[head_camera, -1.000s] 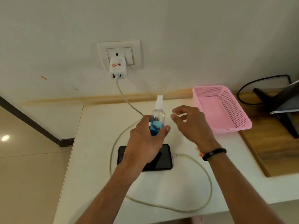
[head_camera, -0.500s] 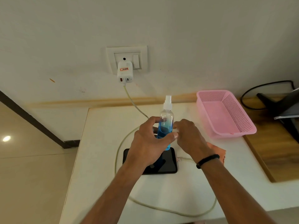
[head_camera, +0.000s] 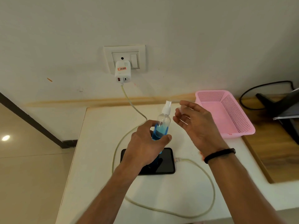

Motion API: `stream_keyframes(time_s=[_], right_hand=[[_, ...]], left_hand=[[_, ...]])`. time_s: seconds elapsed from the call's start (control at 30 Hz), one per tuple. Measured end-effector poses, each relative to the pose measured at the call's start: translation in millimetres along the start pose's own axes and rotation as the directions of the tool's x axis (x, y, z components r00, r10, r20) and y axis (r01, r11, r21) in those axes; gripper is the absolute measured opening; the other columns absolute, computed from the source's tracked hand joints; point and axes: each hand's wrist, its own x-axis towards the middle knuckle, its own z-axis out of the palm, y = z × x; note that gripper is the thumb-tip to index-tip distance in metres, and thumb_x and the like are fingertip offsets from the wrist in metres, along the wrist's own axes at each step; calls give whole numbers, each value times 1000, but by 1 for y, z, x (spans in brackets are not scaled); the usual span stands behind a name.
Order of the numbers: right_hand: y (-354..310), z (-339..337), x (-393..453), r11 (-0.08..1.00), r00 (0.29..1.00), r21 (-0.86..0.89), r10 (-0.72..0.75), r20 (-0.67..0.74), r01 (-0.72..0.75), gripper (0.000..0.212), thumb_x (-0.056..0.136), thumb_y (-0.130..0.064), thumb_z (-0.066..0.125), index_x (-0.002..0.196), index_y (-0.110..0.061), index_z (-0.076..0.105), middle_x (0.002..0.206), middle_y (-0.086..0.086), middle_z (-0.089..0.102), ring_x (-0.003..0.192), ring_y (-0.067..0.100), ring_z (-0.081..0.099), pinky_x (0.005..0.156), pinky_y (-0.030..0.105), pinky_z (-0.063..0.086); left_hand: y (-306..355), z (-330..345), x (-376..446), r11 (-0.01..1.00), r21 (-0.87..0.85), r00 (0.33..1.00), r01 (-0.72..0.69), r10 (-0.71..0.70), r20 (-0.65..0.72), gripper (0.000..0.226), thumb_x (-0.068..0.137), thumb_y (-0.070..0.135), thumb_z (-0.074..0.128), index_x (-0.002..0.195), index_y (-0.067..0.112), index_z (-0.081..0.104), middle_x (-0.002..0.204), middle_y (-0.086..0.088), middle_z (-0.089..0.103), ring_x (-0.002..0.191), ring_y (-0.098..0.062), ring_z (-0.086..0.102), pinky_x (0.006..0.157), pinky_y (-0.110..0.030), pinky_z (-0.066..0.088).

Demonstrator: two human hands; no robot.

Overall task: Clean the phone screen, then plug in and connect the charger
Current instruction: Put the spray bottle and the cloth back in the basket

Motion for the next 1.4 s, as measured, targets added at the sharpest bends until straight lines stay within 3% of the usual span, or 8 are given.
stream_keyframes(time_s=[0.17,0.37,0.63,0.73,0.9,1.07,1.2,1.4], right_hand=[[-4,-3,1,986,999,165,20,25,-24,11,96,-8,69,107,-9,69,103,9,78,94,22,76,90,39,62],[-5,-1,-1,988,997,152,-2,73,-9,28,83,-21,80,107,-8,72,116,12,78,111,25,74,91,35,61],[1,6,-4,996,996,56,-71,58,68,33,96,-14,70,122,6,65,113,15,78,109,28,75,94,39,61],[1,7,-4,996,994,30,-84,62,83,30,96,-13,69,121,4,66,112,15,78,107,28,76,93,39,61],[0,10,-7,992,990,-60,-104,92,109,25,96,-18,70,117,-5,68,108,8,80,103,24,77,81,31,63],[-1,14,-10,965,969,-206,-113,222,159,47,84,-29,84,126,-25,64,110,5,80,100,22,78,76,30,64],[2,17,-10,853,946,-443,-161,280,276,68,71,-40,92,130,-46,58,116,-15,75,106,2,73,72,32,65],[3,21,-12,800,933,-500,-199,299,331,67,69,-43,93,124,-55,56,113,-27,69,97,-12,70,61,21,61]], left_hand=[[3,3,-2,998,69,1000,-12,12,4,55,84,53,76,133,39,55,79,23,55,58,6,57,41,3,34],[6,2,-3,993,122,1000,6,-8,12,62,83,57,75,138,39,52,102,15,61,66,2,57,41,-1,39],[8,-1,-5,996,90,1000,7,-7,0,63,80,58,77,136,40,54,83,21,55,68,1,62,50,-9,39],[7,-2,-5,996,86,1000,1,-1,-6,64,80,58,77,137,39,54,89,18,58,70,0,62,53,-10,42],[8,-4,-5,996,85,1000,-10,12,-25,66,82,58,76,140,38,54,102,11,62,75,-5,62,59,-13,46],[9,-5,-5,998,41,996,-43,46,-79,66,83,61,74,140,34,56,110,6,67,80,-6,64,56,-9,43],[10,-7,-5,997,30,991,-66,69,-118,70,82,65,71,142,32,56,106,10,63,72,1,60,47,-6,40],[8,-6,-5,996,37,983,-84,89,-163,73,81,66,72,142,30,57,117,3,70,79,-6,63,51,-5,40]])
